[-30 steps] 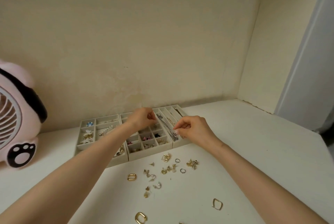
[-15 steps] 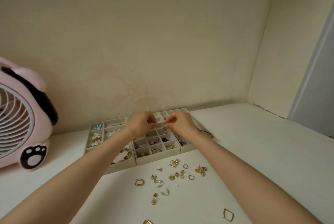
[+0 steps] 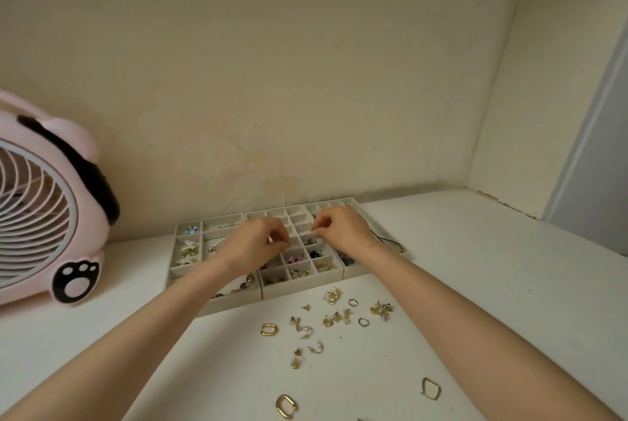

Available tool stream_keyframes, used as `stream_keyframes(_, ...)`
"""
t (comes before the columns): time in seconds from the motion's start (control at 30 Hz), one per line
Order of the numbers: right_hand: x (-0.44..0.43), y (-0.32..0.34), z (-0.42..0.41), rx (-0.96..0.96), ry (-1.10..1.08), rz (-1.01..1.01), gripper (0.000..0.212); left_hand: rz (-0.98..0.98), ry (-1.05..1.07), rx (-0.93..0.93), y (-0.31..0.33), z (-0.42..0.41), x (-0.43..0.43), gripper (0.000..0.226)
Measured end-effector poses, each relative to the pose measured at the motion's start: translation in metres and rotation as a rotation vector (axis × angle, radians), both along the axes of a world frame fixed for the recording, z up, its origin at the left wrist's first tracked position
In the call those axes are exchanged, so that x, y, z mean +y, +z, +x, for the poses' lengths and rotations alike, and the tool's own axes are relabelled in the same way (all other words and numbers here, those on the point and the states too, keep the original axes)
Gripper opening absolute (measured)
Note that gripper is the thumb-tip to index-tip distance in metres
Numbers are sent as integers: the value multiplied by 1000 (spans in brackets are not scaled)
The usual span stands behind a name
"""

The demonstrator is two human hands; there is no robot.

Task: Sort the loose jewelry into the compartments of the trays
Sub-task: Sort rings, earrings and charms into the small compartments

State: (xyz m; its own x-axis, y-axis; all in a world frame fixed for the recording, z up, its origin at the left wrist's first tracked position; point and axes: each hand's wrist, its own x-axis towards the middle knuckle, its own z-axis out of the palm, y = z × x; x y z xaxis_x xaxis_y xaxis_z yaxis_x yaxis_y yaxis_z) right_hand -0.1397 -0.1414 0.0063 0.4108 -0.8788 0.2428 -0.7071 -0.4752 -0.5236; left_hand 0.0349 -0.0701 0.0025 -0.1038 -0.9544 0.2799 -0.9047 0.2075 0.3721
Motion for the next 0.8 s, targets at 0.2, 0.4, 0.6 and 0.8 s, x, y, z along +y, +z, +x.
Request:
stream_keyframes(0.2,24,4,-26,-28,56,-5,5,2,-79,-26,2,-11,22,6)
stream_keyframes(0.4,53,-1,-48,17,88,42,5,37,-137,-44,-3,-22,41,7)
stream_keyframes(0.6,69,-14,-47,162,122,21,11,94,-166,-122,-5,-17,51,7)
stream_keyframes(0.8,77,-19,-44,187,122,-10,18,147,-175,-130,-5,-9,67,7)
